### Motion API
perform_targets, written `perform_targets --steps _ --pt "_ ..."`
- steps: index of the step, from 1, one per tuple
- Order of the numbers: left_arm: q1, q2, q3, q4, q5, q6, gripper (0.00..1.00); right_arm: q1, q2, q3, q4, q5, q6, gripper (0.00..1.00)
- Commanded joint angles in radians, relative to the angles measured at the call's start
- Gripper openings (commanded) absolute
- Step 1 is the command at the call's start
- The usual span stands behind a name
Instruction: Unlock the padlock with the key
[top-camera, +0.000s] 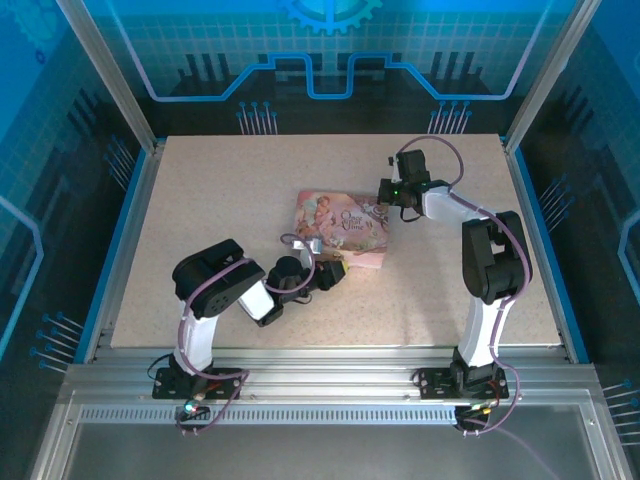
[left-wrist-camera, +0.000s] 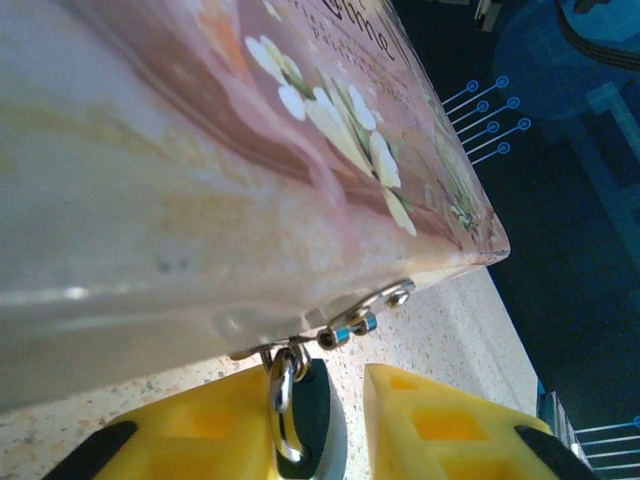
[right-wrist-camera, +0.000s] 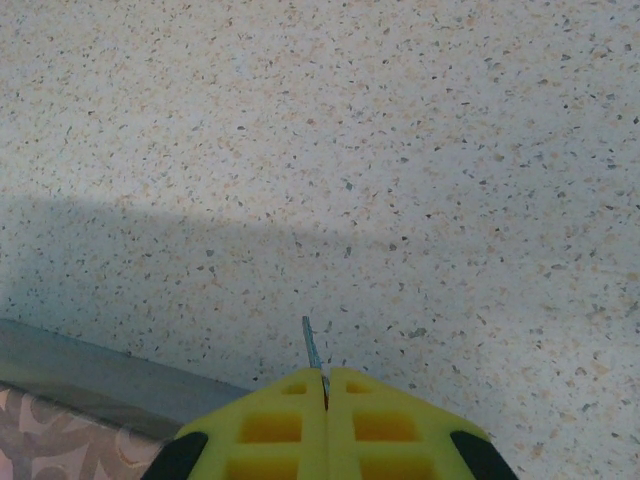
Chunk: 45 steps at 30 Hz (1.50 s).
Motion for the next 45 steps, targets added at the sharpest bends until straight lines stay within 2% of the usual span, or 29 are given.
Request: perform_targets --steps 1,6,11,16,23,27,32,39,45 --pt "0.019 -0.012 -0.025 -0.095 0.011 -0.004 0.25 0.025 -0.016 -0.032 -0.092 -0.005 -0.003 0.00" --pt "0.021 -0.041 -0.015 -0.173 0.032 0.011 0.17 0.005 -0.041 -0.023 -0.109 0.004 -0.007 0.00" --pt "0.024 -0.079 -0.012 -0.246 0.047 0.025 0.15 -0.012 -0.072 -0.033 -0.117 0.017 -0.008 0.00" --pt "0.031 -0.136 0.032 -0.410 0.103 0.052 0.13 -0.028 -0.099 -0.054 -0.120 0.022 -0.006 0.00" --pt "0.052 -0.223 0.131 -0.748 0.192 0.134 0.09 -0.040 -0.124 -0.068 -0.147 0.079 -0.009 0.00" --pt "0.068 -0.241 0.166 -0.854 0.237 0.165 0.07 -0.040 -0.124 -0.073 -0.176 0.138 -0.001 0.00" --pt "0.076 -0.247 0.225 -0.978 0.298 0.211 0.05 -0.017 -0.111 -0.078 -0.179 0.142 0.001 0.00" --pt "0.076 -0.223 0.256 -0.975 0.318 0.181 0.05 0.029 -0.033 0.019 -0.190 0.098 0.001 0.00" --pt "0.076 -0.203 0.256 -0.903 0.313 0.114 0.06 0.027 -0.006 0.065 -0.215 0.092 -0.009 0.00"
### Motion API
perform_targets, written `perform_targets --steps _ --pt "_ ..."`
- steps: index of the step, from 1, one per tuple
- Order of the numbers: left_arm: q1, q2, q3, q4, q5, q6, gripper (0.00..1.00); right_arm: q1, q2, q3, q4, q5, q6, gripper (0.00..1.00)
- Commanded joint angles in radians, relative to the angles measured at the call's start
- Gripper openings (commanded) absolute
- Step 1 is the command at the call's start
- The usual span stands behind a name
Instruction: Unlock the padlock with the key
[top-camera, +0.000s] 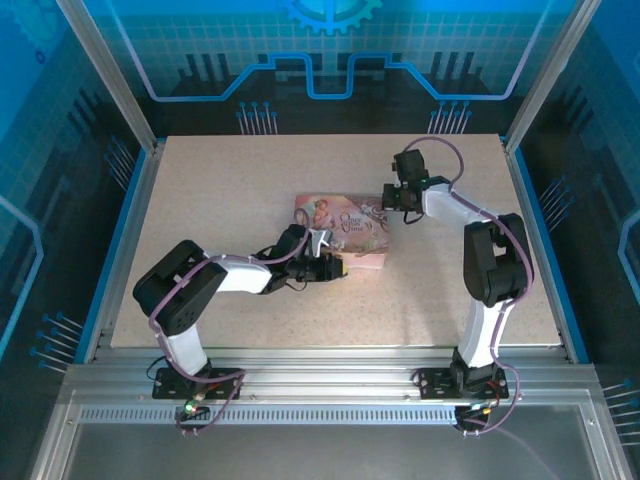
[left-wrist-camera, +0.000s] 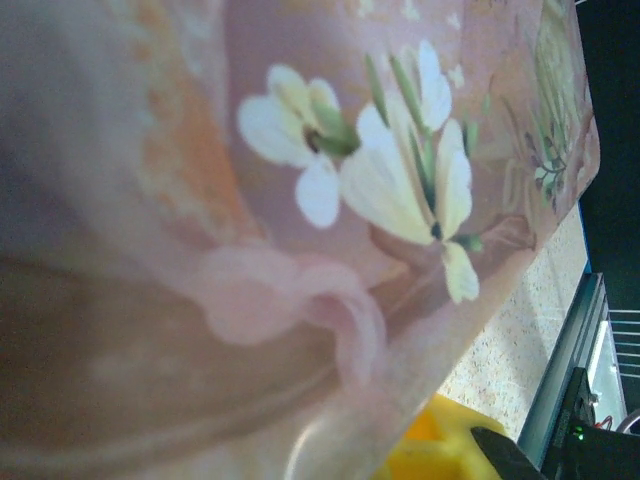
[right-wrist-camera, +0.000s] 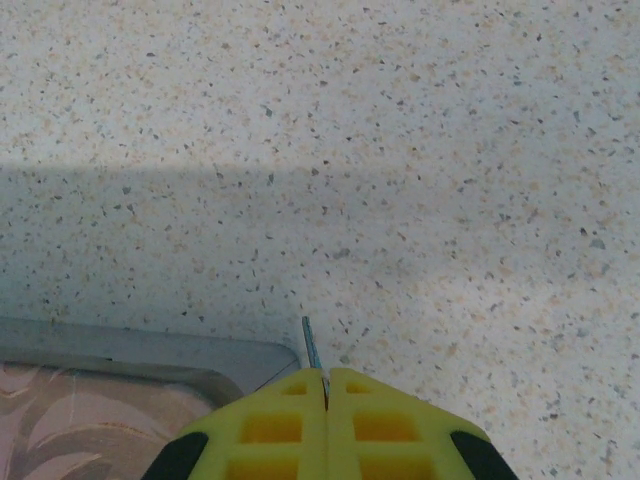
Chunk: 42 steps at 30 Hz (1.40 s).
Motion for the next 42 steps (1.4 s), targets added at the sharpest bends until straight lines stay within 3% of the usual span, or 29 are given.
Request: perform_targets --steps 1,10,18,30,42 --pt "-0.003 0.031 0.015 0.005 0.044 -0.043 0.06 0.009 0.005 0.019 -0.024 -0.022 -0.010 0.00" --pt "-0.003 0.042 0.060 0.020 0.018 -0.108 0.06 -0.060 -0.191 -0.161 0.002 -0.022 0.013 0.00" --pt "-0.003 0.044 0.129 -0.039 0.042 -0.132 0.06 -0.063 -0.427 -0.362 0.046 -0.093 0.053 0.00" --pt "0.010 0.023 0.181 -0.096 0.066 -0.145 0.06 -0.061 -0.726 -0.576 0.147 -0.379 0.121 0.00" --pt "0.025 0.038 0.189 -0.076 0.045 -0.174 0.06 -0.050 -0.859 -0.659 0.226 -0.559 0.181 0.00"
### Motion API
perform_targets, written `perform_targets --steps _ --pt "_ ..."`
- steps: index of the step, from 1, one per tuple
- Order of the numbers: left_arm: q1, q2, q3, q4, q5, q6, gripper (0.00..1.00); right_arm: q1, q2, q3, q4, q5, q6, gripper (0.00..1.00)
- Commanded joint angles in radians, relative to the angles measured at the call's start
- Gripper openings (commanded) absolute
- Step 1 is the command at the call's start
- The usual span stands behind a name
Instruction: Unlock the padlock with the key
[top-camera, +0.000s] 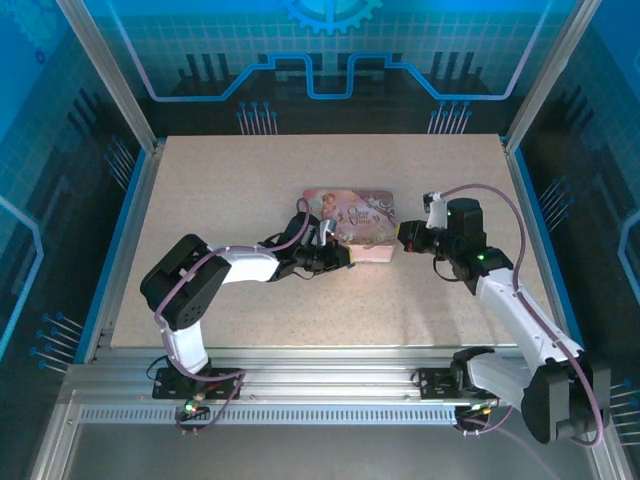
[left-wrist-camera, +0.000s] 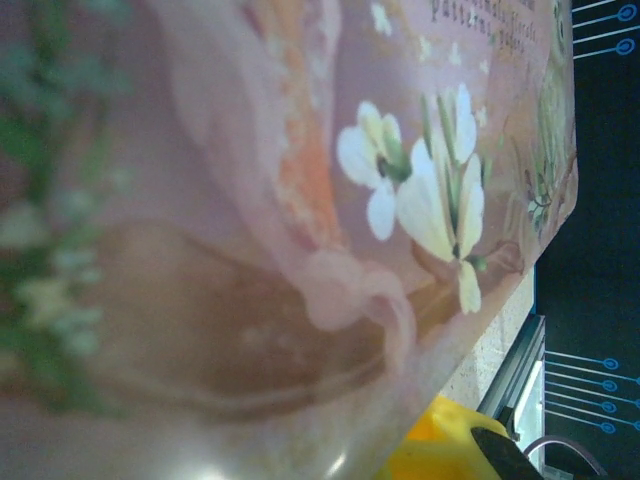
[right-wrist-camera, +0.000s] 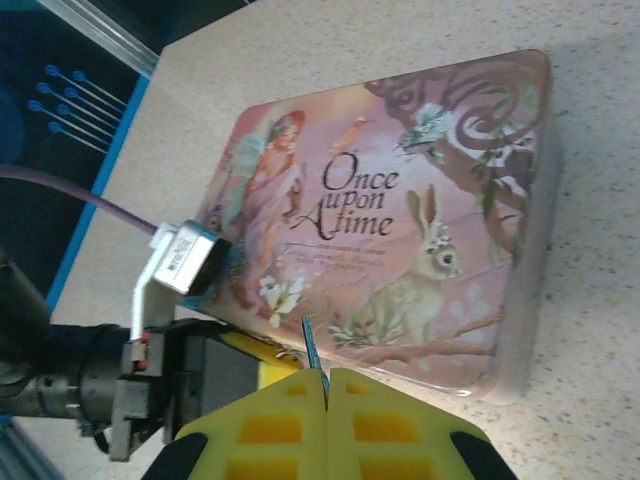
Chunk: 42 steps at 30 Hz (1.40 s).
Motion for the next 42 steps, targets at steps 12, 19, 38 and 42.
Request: perform_targets --steps 12,19,38,42 --pt "0.021 0.084 0.119 0.092 -0.013 -0.074 0.06 0.024 0.007 -0.073 0.125 -0.132 0.082 0.00" --pt "0.024 0.098 0.151 0.103 -0.001 -0.101 0.06 0.026 0.017 -0.176 0.290 -0.193 0.206 0.00" --pt "0.031 0.080 0.136 0.126 0.019 -0.127 0.06 0.035 0.060 -0.271 0.531 -0.205 0.525 0.00" --pt "0.032 0.072 0.130 0.132 0.018 -0.126 0.06 0.035 0.091 -0.302 0.599 -0.192 0.631 0.00"
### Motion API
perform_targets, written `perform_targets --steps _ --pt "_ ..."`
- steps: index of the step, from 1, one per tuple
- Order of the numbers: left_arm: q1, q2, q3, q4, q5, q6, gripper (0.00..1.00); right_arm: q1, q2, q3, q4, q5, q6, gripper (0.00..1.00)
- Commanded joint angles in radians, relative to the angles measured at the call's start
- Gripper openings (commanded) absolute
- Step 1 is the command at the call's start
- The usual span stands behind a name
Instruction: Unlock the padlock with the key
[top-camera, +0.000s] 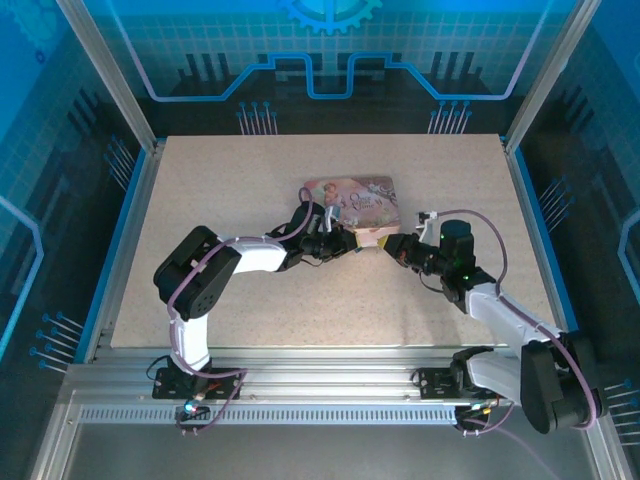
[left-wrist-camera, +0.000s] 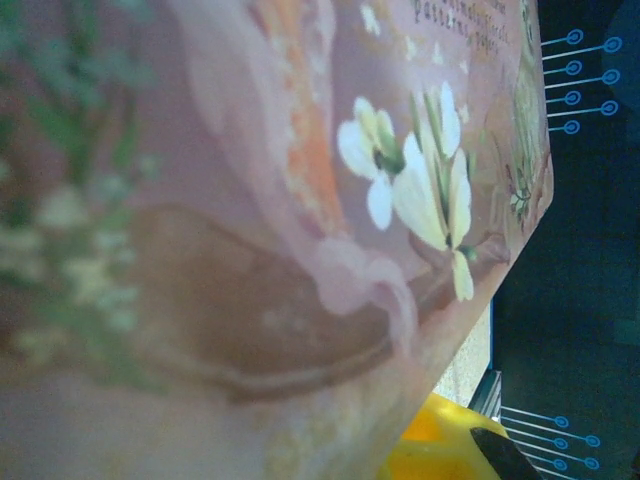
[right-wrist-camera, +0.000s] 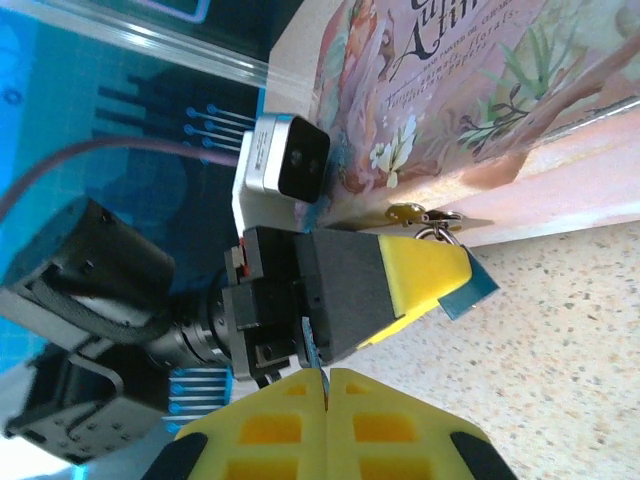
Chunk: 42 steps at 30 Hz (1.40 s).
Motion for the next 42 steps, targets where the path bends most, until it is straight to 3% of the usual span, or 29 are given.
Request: perform_targets --steps 1,22,42 --pt "0.015 -0.024 0.011 0.069 0.034 -0.026 0.07 0.011 0.030 -0.032 0.088 0.018 0.118 0.00" --pt "0.019 -0.031 -0.003 0.114 0.050 -0.058 0.07 0.057 0.314 -0.123 0.437 0.098 0.188 0.00" --pt "0.019 -0.022 -0.012 0.139 0.058 -0.074 0.07 0.090 0.402 -0.086 0.507 0.098 0.214 0.00"
